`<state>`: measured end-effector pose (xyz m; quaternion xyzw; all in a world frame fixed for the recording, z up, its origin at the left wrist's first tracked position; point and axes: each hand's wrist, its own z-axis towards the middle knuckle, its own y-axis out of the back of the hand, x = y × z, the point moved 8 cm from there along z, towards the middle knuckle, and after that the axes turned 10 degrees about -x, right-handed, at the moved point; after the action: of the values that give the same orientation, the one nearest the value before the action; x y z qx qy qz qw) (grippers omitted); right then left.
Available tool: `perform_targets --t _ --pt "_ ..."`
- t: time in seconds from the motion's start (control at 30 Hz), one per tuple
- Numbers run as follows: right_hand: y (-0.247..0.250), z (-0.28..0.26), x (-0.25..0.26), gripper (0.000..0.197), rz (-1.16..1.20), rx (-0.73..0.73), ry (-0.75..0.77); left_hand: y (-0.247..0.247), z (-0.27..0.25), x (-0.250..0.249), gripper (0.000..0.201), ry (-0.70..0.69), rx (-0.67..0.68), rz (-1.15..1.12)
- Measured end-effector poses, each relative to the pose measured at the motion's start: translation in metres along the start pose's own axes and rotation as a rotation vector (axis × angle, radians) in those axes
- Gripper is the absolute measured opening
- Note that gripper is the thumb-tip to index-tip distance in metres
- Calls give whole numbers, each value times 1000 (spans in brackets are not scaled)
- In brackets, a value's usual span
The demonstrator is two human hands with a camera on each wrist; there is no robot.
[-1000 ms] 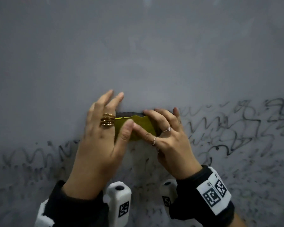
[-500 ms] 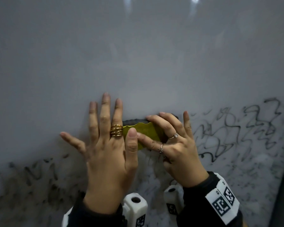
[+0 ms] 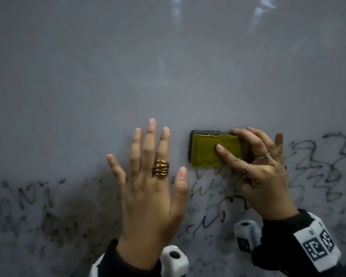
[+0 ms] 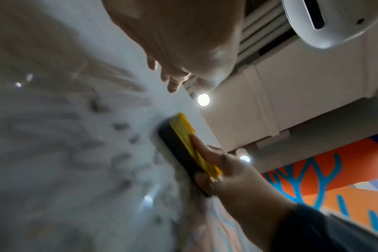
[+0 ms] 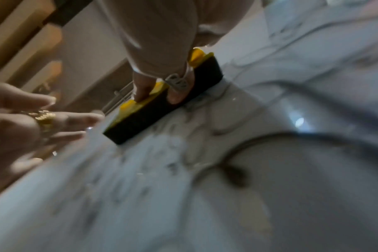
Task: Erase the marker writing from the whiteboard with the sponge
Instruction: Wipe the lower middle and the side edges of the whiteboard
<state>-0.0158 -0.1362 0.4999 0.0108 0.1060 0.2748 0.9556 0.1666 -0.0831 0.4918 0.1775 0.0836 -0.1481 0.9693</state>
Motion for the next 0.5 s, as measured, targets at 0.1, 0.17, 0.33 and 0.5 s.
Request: perform_targets --t 0.1,0.17,0.33,0.5 --pt "6 3 10 36 73 -74 -67 -17 -10 -25 64 -42 54 -24" --pt "8 1 10 34 83 -99 -123 -26 -8 -31 68 -17 64 -33" --pt "13 -4 -10 33 48 -116 -112 -37 -9 -38 62 87 -8 -75" --pt "34 -31 -94 67 -4 -180 -245 -46 -9 -46 65 132 -15 -54"
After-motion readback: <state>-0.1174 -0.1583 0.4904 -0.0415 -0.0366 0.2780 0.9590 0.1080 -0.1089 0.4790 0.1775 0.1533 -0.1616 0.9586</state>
